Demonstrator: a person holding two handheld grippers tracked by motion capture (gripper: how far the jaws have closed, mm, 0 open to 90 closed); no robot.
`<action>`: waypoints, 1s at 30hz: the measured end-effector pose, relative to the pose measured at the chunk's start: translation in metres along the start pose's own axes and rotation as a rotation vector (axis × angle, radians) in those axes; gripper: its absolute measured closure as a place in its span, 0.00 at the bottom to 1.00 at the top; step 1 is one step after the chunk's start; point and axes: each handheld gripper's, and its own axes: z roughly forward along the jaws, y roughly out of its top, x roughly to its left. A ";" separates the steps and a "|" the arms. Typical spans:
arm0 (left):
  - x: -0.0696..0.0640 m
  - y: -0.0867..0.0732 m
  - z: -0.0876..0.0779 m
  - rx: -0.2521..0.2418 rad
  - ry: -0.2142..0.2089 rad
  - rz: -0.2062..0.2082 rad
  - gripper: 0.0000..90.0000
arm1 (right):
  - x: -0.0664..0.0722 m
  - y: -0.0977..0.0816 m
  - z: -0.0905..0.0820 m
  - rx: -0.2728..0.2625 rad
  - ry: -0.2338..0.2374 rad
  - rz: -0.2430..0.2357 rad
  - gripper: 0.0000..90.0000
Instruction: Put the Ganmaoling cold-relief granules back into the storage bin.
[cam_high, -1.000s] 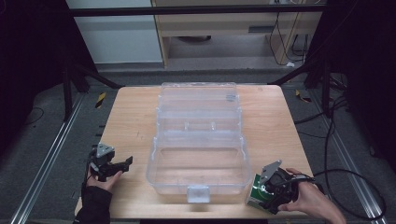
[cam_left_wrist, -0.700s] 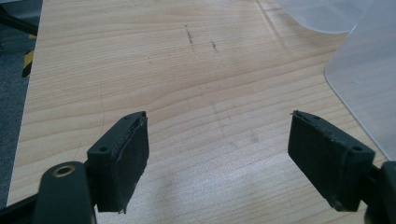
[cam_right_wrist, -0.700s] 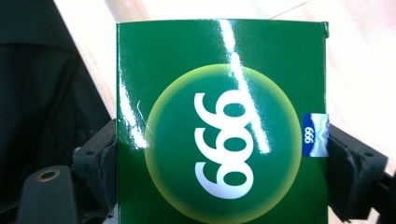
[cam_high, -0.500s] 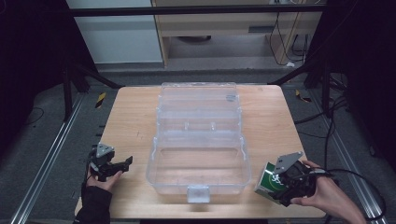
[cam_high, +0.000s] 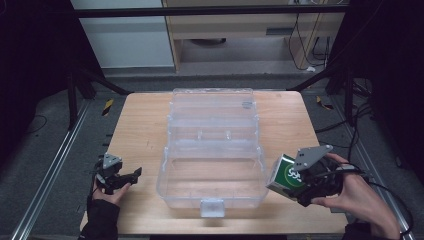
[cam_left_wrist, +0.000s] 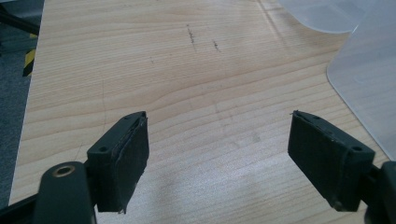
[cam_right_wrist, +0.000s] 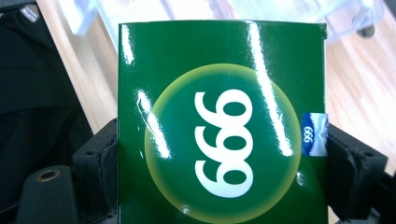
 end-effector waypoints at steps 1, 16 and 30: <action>0.000 0.000 0.000 0.000 0.000 0.001 0.22 | 0.000 0.004 -0.001 -0.005 -0.003 -0.005 0.18; 0.001 0.000 0.000 -0.006 0.003 -0.005 0.22 | 0.001 0.057 0.014 -0.039 0.024 -0.091 0.18; 0.002 0.000 -0.001 -0.008 0.002 -0.002 0.22 | 0.005 0.087 0.052 -0.027 0.077 -0.188 0.18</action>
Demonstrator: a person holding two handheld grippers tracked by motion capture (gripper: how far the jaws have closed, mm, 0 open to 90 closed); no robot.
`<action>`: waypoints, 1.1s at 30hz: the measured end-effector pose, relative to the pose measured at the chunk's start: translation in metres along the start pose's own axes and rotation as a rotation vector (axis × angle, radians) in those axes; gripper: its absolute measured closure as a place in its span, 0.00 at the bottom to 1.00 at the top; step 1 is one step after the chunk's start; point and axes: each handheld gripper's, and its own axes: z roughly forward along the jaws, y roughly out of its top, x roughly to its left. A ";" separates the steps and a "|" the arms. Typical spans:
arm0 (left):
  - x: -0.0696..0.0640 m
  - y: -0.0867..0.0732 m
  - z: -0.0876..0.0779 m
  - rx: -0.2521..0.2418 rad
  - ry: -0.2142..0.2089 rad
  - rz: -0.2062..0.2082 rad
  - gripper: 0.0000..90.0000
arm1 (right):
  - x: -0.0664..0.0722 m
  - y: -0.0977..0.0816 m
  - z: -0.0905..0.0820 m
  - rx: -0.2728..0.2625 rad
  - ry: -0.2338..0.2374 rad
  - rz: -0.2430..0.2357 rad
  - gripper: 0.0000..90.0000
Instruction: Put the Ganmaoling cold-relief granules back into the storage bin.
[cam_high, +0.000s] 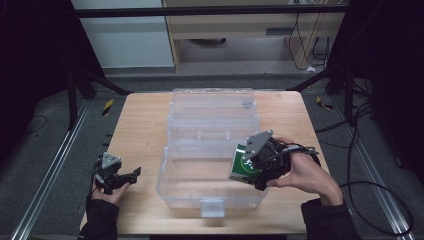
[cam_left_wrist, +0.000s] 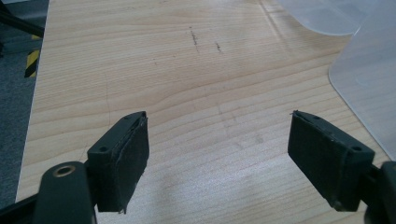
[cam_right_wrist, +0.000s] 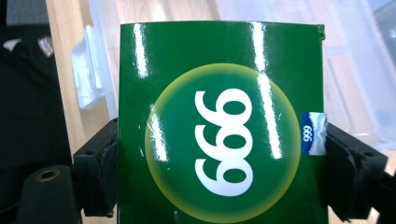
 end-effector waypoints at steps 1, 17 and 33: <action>0.000 0.000 0.000 -0.001 0.000 -0.001 0.22 | 0.000 0.000 0.003 0.006 0.006 -0.007 0.18; 0.001 0.000 0.000 0.001 0.001 0.000 0.22 | 0.000 -0.016 0.031 0.049 0.063 -0.057 0.18; 0.001 0.000 0.001 0.002 0.001 -0.001 0.22 | 0.004 -0.026 0.053 0.074 0.110 -0.078 0.18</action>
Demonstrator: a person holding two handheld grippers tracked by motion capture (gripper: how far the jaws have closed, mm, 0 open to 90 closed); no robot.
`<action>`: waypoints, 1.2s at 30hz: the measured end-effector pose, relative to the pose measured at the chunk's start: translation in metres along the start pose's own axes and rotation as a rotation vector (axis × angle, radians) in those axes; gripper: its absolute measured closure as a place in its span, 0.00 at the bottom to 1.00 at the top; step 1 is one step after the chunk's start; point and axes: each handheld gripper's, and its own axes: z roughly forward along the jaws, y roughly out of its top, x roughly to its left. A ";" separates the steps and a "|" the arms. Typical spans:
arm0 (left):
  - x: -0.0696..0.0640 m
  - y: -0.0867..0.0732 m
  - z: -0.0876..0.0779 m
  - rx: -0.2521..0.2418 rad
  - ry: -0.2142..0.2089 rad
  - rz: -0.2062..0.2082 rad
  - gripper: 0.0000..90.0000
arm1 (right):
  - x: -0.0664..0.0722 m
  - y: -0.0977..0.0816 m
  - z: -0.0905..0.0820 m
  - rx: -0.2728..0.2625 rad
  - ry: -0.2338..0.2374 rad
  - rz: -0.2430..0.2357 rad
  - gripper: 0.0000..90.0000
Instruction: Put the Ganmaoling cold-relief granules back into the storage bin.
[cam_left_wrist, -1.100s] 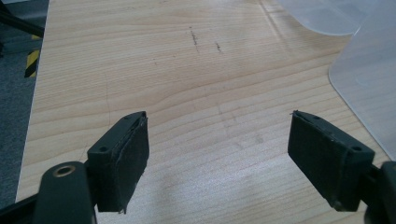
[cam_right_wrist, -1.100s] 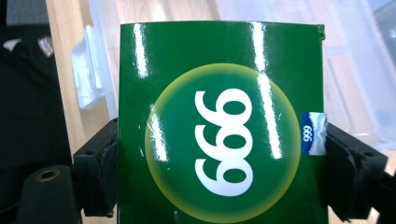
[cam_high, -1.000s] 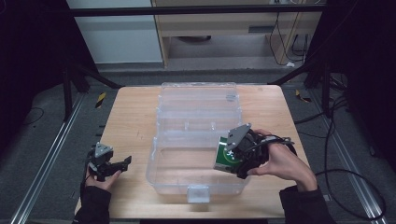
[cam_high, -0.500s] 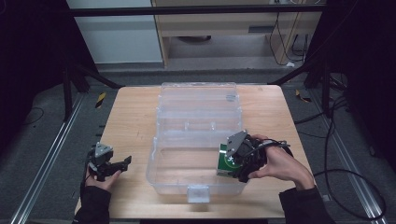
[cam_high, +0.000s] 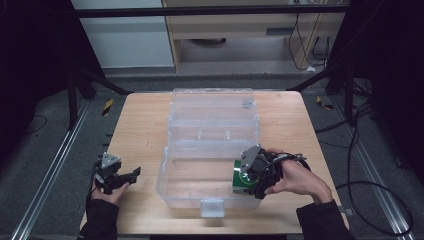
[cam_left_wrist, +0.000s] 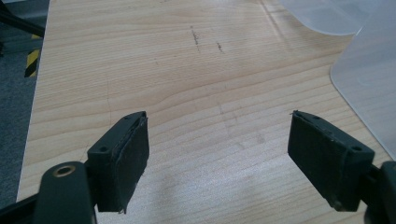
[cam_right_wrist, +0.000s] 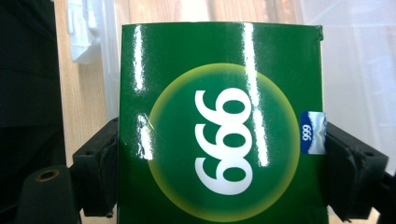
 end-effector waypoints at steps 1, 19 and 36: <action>0.000 0.000 0.000 0.000 0.000 0.000 0.22 | 0.000 0.000 0.001 0.003 -0.002 -0.008 0.18; 0.000 0.000 0.000 0.000 0.000 0.000 0.22 | -0.003 -0.001 0.025 0.075 0.027 0.006 0.17; 0.000 0.000 0.000 0.002 -0.001 0.000 0.22 | -0.008 -0.006 0.026 0.063 0.050 0.080 0.14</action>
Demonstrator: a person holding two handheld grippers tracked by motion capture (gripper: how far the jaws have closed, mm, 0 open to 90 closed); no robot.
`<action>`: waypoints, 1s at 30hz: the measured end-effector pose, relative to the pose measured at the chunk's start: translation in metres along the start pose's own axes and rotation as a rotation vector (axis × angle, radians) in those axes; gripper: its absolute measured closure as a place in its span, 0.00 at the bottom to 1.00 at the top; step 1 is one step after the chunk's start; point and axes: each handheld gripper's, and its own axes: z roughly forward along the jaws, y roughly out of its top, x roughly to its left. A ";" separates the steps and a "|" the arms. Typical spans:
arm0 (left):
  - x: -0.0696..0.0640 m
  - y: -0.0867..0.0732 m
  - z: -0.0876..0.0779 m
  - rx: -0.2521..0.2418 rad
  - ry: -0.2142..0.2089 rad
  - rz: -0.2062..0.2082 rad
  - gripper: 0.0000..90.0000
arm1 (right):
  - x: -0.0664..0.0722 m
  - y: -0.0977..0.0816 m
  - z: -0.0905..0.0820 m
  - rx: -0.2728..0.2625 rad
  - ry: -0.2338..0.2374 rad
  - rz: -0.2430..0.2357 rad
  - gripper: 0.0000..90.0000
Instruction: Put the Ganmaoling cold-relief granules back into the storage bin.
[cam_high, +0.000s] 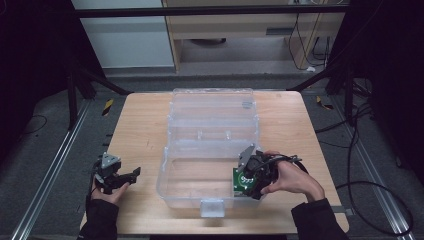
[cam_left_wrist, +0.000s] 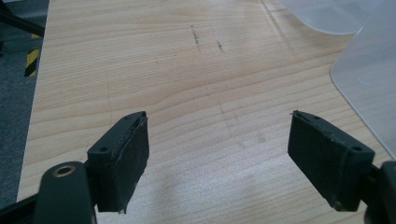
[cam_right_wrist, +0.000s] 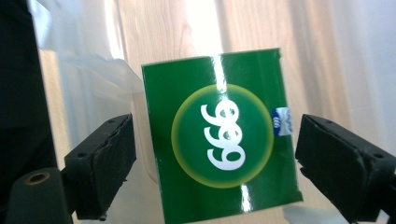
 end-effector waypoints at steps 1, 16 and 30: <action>0.000 0.000 0.000 0.000 0.000 0.000 0.22 | 0.000 0.000 -0.003 -0.008 -0.003 0.006 0.14; 0.000 0.000 -0.001 -0.002 0.002 -0.002 0.22 | 0.007 -0.051 -0.059 -0.227 -0.232 0.285 0.08; -0.001 0.000 -0.001 -0.002 -0.002 -0.001 0.23 | 0.002 -0.124 -0.045 -0.422 -0.441 0.721 0.06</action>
